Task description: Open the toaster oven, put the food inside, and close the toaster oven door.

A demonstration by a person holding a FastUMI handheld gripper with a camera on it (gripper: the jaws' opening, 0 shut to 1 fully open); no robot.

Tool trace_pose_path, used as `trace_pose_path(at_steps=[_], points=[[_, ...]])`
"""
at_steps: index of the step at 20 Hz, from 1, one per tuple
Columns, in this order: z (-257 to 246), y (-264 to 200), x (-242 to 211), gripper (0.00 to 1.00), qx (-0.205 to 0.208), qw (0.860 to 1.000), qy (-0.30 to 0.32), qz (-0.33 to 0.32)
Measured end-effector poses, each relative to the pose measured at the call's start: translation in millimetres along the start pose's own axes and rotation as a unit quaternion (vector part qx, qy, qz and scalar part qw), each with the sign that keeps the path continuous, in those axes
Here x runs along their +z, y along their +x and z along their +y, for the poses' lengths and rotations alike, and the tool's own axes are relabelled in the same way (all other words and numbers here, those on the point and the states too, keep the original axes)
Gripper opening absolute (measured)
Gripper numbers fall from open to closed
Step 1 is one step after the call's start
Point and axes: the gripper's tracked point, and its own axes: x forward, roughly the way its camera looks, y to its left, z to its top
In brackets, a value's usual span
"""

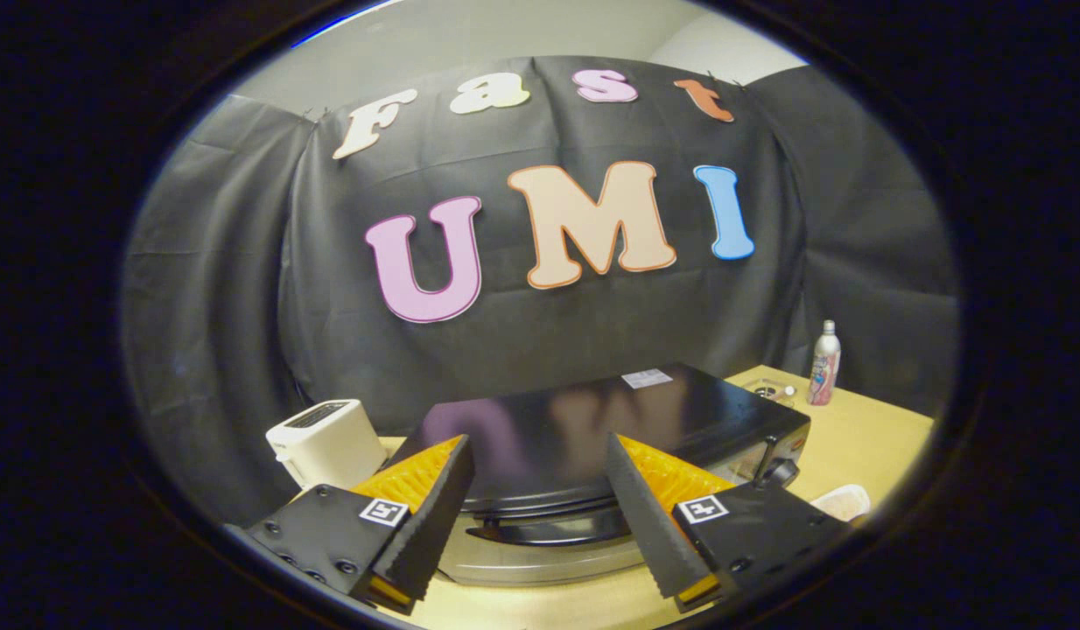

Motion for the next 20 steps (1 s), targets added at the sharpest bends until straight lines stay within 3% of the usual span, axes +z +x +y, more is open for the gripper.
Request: trace_pose_path(at_steps=[6, 9, 20], points=[[-7.1, -0.1, -7.9, 0.94, -0.008, 0.999, -0.025, -0.034], [-13.1, -4.3, -10.5, 0.93, -0.034, 0.996, -0.057, -0.053], [-24.8, -54.4, -24.3, 0.92, -0.065, 0.995, -0.030, -0.070]])
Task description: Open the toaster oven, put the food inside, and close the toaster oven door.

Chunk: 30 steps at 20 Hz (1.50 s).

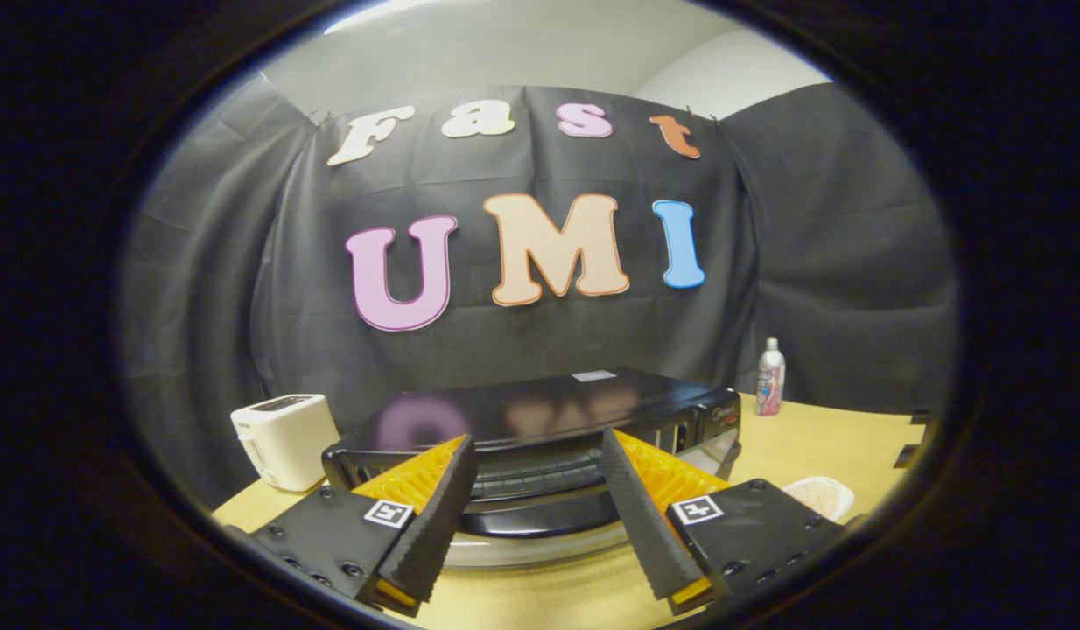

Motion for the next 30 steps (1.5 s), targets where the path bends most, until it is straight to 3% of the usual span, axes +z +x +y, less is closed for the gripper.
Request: trace_pose_path(at_steps=[13, 18, 30], points=[[-26.9, -57.9, -45.4, 0.91, -0.058, 0.995, -0.032, 0.076], [-37.0, -65.5, -85.1, 0.91, -0.077, 0.986, -0.063, 0.137], [-41.0, -75.0, -154.9, 0.90, -0.068, 0.969, -0.037, 0.236]])
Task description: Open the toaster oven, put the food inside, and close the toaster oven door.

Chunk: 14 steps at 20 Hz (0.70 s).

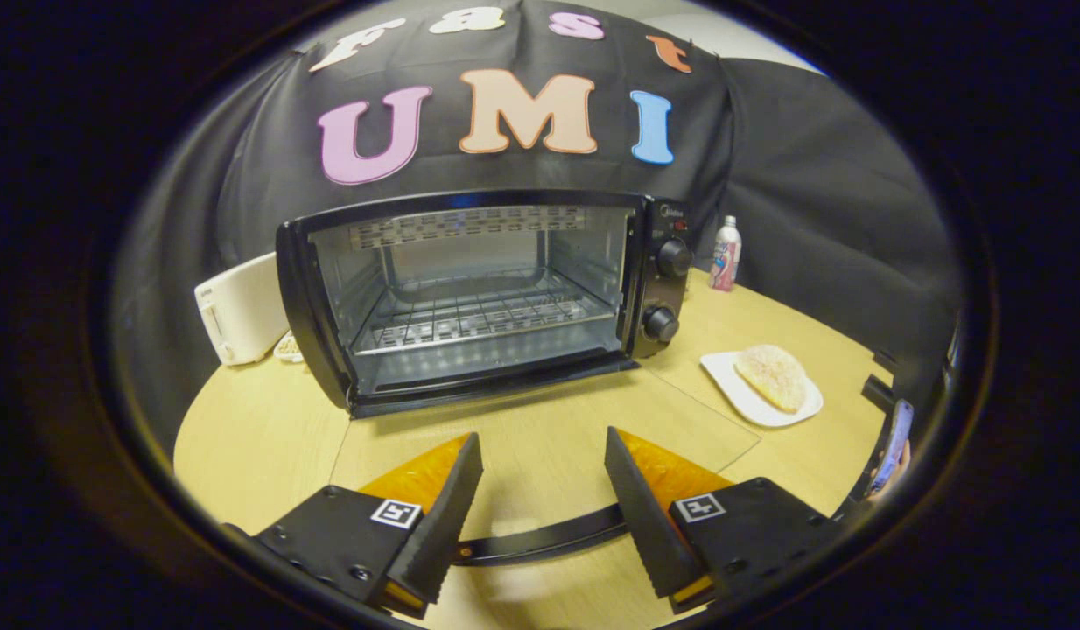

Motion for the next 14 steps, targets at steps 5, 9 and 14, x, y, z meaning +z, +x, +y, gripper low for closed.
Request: trace_pose_path(at_steps=[5, 9, 14], points=[[2.2, 3.3, 1.3, 0.89, 0.007, 1.000, 0.002, 0.000], [2.7, 2.2, 1.6, 0.89, 0.011, 1.000, 0.006, 0.005], [-17.1, -12.1, 26.6, 0.88, 0.015, 0.999, 0.044, 0.006]])
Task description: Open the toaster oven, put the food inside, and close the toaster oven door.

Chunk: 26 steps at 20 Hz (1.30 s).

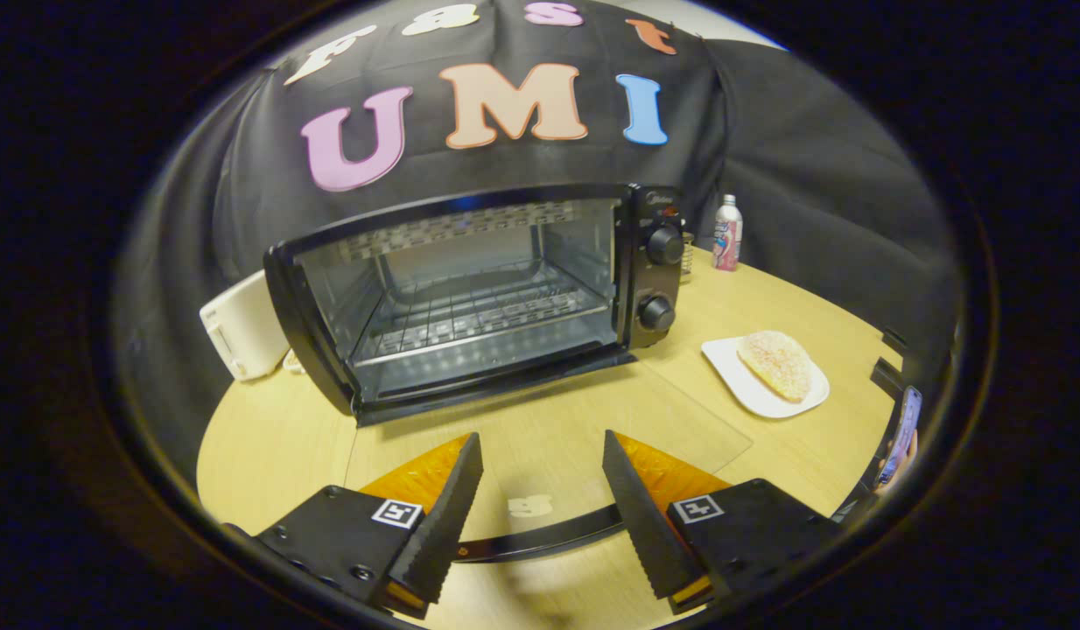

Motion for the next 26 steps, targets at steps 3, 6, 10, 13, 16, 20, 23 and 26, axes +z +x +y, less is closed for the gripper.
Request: trace_pose_path(at_steps=[3, 6, 10, 13, 16, 20, 23, 26], points=[[-25.9, -7.2, 34.4, 0.88, -0.008, 0.999, 0.030, -0.033], [-58.2, -6.4, 63.4, 0.88, -0.031, 0.996, 0.049, -0.061], [-112.6, 1.2, 82.8, 0.88, -0.085, 0.993, 0.033, -0.072], [-160.2, 11.8, 86.7, 0.88, -0.132, 0.989, 0.003, -0.060], [-194.3, 26.1, 90.4, 0.88, -0.161, 0.986, -0.018, -0.045], [-220.9, 51.9, 84.0, 0.88, -0.170, 0.984, -0.042, -0.013], [-234.8, 72.6, 72.2, 0.89, -0.167, 0.984, -0.059, 0.015], [-250.0, 90.3, 53.9, 0.89, -0.173, 0.981, -0.073, 0.048]])
